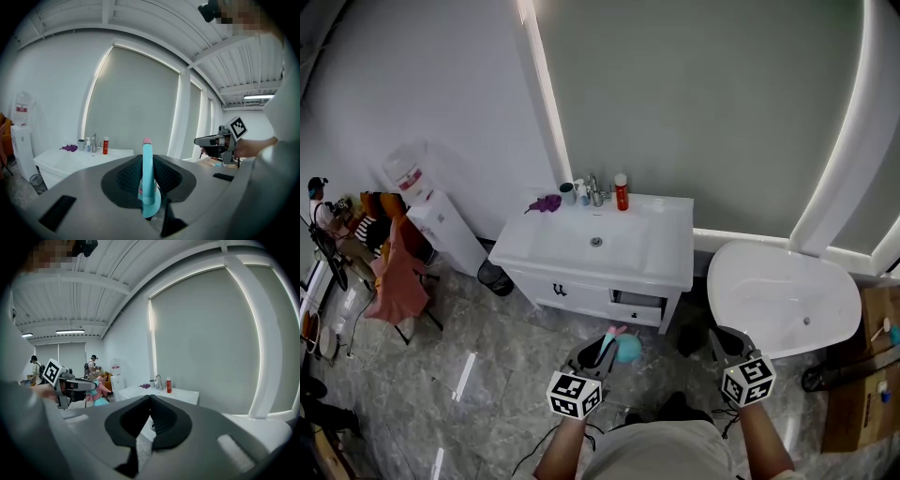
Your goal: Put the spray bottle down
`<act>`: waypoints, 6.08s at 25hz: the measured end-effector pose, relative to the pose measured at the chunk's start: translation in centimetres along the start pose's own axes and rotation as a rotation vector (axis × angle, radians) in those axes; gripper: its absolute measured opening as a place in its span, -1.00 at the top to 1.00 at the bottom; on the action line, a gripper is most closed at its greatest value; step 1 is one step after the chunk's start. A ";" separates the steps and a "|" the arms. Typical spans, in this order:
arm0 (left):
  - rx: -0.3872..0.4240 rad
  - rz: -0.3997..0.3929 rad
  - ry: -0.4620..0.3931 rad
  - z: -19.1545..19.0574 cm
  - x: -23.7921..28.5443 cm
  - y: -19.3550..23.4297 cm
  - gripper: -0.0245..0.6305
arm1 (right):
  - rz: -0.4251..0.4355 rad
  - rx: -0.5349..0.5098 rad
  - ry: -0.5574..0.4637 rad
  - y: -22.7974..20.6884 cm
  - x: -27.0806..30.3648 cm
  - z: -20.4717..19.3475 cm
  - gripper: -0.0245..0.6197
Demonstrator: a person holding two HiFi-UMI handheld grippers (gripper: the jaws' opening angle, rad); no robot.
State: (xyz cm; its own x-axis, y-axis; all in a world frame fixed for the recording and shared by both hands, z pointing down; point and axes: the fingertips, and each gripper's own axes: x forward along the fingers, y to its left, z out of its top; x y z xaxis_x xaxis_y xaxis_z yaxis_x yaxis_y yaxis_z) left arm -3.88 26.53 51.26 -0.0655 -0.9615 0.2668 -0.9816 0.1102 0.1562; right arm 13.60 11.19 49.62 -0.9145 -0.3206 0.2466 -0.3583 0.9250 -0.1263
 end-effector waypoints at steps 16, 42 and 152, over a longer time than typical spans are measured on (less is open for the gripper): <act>0.001 0.035 0.029 2.1 8.3 3.3 0.72 | 0.053 -0.080 0.038 -5.2 9.6 1.7 0.89; -0.037 0.147 0.073 5.2 24.2 4.7 0.72 | 0.176 -0.004 0.058 -20.8 20.7 4.2 0.89; 0.329 -0.226 0.206 5.5 70.4 28.0 0.23 | -0.228 0.188 0.229 -32.5 44.7 -0.4 0.89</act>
State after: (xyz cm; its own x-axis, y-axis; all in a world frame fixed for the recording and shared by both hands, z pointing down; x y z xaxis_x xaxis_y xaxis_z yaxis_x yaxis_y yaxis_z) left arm -37.01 -39.44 69.16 0.1618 -0.8784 0.4497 -0.9742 -0.2149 -0.0693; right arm -15.59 -33.15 65.12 -0.7489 -0.4405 0.4950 -0.5958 0.7747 -0.2119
